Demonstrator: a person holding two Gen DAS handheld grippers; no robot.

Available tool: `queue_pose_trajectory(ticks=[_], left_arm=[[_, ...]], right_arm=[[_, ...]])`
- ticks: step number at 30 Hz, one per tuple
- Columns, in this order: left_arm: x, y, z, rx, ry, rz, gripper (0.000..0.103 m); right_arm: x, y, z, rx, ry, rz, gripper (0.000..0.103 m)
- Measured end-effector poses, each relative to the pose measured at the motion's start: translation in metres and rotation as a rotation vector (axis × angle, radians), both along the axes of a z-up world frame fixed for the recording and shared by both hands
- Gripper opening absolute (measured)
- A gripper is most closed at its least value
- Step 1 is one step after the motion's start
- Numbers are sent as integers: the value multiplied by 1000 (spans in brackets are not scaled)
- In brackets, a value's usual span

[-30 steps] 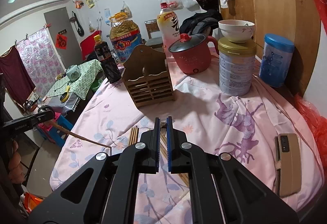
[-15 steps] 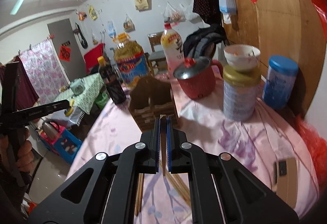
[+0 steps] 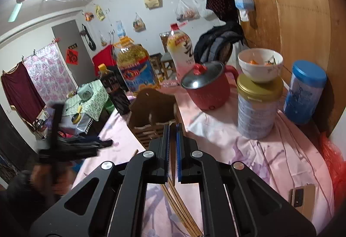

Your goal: Organize utensils

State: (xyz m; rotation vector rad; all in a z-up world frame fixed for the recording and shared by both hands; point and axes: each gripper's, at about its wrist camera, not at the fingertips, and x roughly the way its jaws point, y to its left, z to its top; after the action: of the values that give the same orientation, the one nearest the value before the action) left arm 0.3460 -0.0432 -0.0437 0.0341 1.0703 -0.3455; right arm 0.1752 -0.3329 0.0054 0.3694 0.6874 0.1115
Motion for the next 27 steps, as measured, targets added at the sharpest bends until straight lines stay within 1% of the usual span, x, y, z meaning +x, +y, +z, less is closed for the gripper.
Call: queue_pose_trajectory(ticks=[1, 3, 5, 7, 10, 14, 16, 17, 18, 20, 22, 24, 27], left_arm=[[14, 4, -24, -9, 64, 15, 32], [27, 9, -47, -20, 110, 17, 29], [41, 9, -67, 1, 139, 11, 29], [54, 7, -81, 8, 174, -7, 28], [66, 8, -96, 50, 190, -6, 28], [83, 9, -113, 71, 213, 5, 28], [88, 8, -115, 61, 203, 1, 28], [89, 8, -115, 58, 199, -3, 23], [89, 7, -117, 43, 206, -15, 7], [84, 6, -118, 26, 208, -26, 7], [75, 8, -111, 23, 179, -40, 7], [62, 14, -96, -3, 156, -42, 6], [41, 29, -54, -68, 92, -37, 6]], right_arm=[[-1, -1, -1, -6, 7, -2, 7], [-3, -5, -4, -18, 23, -9, 7], [-4, -8, -7, -28, 38, -17, 7], [-5, -13, -11, -32, 56, -29, 7], [-5, -16, -14, -30, 71, -41, 7], [-2, -16, -18, -32, 85, -48, 7], [-1, -15, -20, -33, 93, -52, 7], [-1, -14, -20, -34, 97, -54, 7], [-1, -14, -21, -34, 99, -56, 7], [-1, -13, -20, -33, 99, -62, 7], [0, -12, -19, -31, 95, -64, 7], [1, -11, -17, -28, 86, -61, 7], [4, -8, -15, -11, 71, -50, 7]])
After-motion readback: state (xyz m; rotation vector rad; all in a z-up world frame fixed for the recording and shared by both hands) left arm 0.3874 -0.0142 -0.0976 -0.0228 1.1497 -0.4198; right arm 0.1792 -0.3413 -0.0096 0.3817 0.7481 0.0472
